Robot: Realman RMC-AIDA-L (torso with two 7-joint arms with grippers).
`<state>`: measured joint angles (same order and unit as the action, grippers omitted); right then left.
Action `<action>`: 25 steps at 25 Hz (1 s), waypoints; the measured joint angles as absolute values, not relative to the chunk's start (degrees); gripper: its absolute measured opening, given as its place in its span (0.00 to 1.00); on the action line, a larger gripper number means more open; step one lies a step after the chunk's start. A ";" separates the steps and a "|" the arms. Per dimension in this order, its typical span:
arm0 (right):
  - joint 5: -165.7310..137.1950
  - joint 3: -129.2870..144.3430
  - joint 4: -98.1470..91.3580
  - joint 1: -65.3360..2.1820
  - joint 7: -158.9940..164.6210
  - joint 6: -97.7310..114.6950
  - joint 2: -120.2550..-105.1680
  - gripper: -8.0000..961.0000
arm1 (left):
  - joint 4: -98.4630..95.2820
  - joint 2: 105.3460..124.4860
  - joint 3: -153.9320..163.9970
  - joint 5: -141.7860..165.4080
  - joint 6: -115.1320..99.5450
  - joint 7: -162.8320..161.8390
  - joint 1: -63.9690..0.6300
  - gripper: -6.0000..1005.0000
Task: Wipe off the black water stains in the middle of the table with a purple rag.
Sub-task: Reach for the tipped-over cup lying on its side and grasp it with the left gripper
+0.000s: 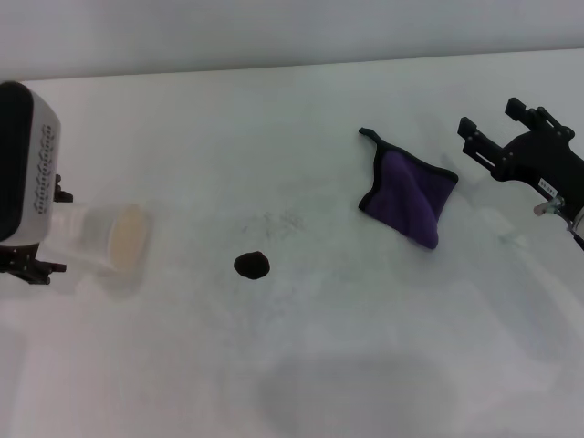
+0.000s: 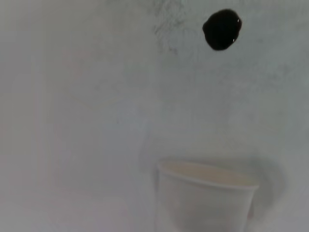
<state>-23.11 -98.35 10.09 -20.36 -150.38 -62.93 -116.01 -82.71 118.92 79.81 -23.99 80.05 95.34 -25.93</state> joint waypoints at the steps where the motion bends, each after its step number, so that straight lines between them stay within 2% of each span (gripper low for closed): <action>1: -23.11 -98.24 10.10 -20.36 -150.38 -62.93 -116.02 0.85 | -82.21 118.92 80.22 -23.84 79.19 95.28 -25.78 0.87; 25: -23.12 -97.99 9.92 -20.24 -150.38 -62.93 -116.14 0.85 | -70.60 118.92 81.48 -24.18 65.29 95.65 -27.01 0.87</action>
<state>-23.12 -97.99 9.92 -20.24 -150.38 -62.93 -116.14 -70.60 118.92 81.48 -24.18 65.29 95.65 -27.01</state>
